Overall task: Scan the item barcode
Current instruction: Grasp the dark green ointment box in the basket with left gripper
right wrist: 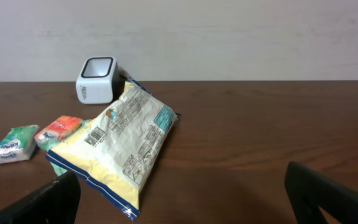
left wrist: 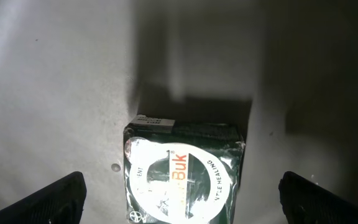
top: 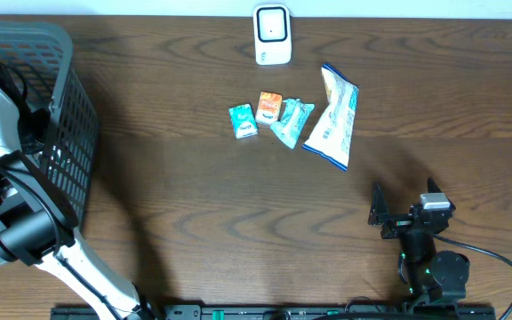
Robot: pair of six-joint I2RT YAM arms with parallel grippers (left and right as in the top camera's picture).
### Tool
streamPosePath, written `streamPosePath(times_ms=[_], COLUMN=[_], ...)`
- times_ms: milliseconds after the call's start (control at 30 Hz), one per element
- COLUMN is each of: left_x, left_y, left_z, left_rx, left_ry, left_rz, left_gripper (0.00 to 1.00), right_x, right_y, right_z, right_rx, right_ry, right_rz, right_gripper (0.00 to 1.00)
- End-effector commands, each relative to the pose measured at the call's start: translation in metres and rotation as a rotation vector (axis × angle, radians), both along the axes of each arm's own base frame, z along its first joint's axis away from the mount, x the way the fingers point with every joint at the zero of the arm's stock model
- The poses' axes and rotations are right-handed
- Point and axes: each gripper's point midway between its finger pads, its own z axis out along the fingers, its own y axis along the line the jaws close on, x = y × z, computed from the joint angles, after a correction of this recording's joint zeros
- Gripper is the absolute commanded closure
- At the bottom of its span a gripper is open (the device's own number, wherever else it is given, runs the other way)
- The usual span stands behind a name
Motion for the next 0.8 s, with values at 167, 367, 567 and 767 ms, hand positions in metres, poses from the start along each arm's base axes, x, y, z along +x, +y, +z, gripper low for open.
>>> streamPosePath(times_ms=[167, 367, 567, 767], left_x=[-0.012, -0.013, -0.018, -0.025], left_y=[-0.003, -0.003, -0.005, -0.010], left_z=[-0.026, -0.029, -0.036, -0.048], left_rx=[-0.014, -0.015, -0.022, -0.032], left_ry=[0.034, 0.032, 0.042, 0.060], left_rz=[0.068, 0.087, 0.106, 0.106], left_gripper=[0.02, 0.02, 0.02, 0.09], right_x=[0.000, 0.000, 0.000, 0.000], right_y=[-0.003, -0.003, -0.003, -0.003], right_z=[-0.001, -0.001, -0.001, -0.001], right_rx=[0.013, 0.013, 0.013, 0.013], right_ry=[0.003, 0.003, 0.003, 0.003], right_rz=[-0.014, -0.014, -0.014, -0.014], right_gripper=[0.01, 0.01, 0.01, 0.01])
